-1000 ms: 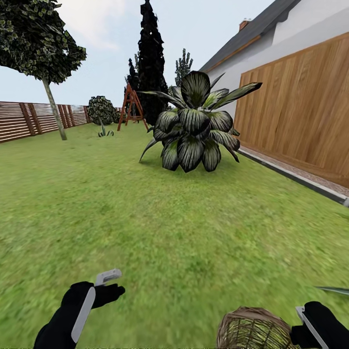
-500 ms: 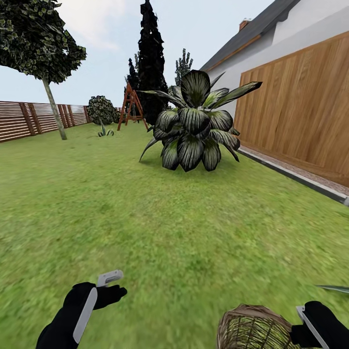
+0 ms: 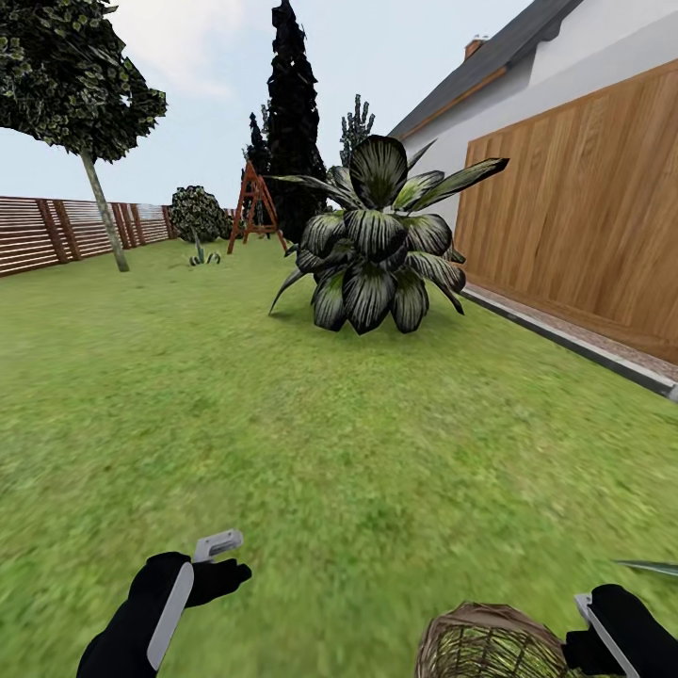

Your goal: Take the three Easter eggs out of the wicker basket on the lawn in the garden, then place them on the lawn next to a single tree (choose any tree) so that all three eggs are next to the same tree and none are left in the basket.

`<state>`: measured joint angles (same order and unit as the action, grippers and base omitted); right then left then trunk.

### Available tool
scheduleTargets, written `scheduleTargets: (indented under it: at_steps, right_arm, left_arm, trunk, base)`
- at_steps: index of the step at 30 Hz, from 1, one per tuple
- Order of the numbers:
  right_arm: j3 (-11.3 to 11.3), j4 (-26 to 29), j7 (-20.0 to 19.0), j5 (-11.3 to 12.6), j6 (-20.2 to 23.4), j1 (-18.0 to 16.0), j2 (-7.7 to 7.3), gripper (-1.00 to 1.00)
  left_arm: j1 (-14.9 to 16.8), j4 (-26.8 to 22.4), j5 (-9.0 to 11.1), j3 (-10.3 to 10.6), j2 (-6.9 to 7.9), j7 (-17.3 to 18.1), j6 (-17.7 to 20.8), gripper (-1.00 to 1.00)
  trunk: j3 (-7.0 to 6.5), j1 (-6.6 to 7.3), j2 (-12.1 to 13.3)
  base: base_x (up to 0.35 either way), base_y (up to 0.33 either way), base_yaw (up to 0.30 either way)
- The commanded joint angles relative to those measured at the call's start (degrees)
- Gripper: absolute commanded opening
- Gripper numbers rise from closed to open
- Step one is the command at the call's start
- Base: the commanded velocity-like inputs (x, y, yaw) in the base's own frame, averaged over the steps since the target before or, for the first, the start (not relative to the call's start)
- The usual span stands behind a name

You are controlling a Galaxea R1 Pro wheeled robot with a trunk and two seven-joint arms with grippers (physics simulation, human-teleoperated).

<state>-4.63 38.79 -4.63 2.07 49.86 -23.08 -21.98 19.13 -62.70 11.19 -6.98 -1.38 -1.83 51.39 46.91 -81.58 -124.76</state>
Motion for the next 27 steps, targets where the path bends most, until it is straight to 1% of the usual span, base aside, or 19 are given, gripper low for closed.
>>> scheduleTargets:
  at_steps: [1,6,10,13,19,27]
  right_arm:
    - [-0.3,0.1,0.0,0.2,0.2,0.0,-0.08,1.0]
    - [-0.3,0.1,0.0,0.1,0.2,0.0,-0.08,1.0]
    - [-0.3,0.1,0.0,0.1,0.2,0.0,-0.08,1.0]
    - [-0.3,0.1,0.0,0.1,0.2,0.0,-0.08,1.0]
    - [-0.4,0.1,0.1,0.1,0.2,0.0,-0.08,1.0]
    - [-0.3,0.0,0.1,0.2,0.2,0.0,-0.08,1.0]
  left_arm:
    - [0.0,-0.1,0.4,-0.2,-0.08,-0.2,0.3,1.0]
    - [0.0,0.1,0.5,-0.2,-0.08,-0.1,0.2,1.0]
    - [0.0,1.2,0.5,-0.1,-0.25,0.0,0.2,1.0]
    - [0.0,1.4,0.5,-0.1,-0.48,0.0,0.2,1.0]
    - [0.0,1.5,0.5,-0.1,-0.85,0.0,0.2,1.0]
    - [0.0,1.5,0.5,-0.1,-0.84,0.0,0.2,1.0]
  trunk:
    - [0.06,0.01,0.0]
    - [0.06,0.01,0.0]
    - [0.06,0.01,0.0]
    - [0.06,0.01,0.0]
    - [0.06,0.01,0.0]
    - [0.06,0.01,0.0]
  base:
    - [0.0,0.0,0.0]
    - [-0.011,-0.004,0.0]
    - [-0.19,-0.101,0.0]
    - [-0.081,-0.047,0.0]
    - [-0.013,-0.008,0.0]
    - [0.0,0.0,0.0]
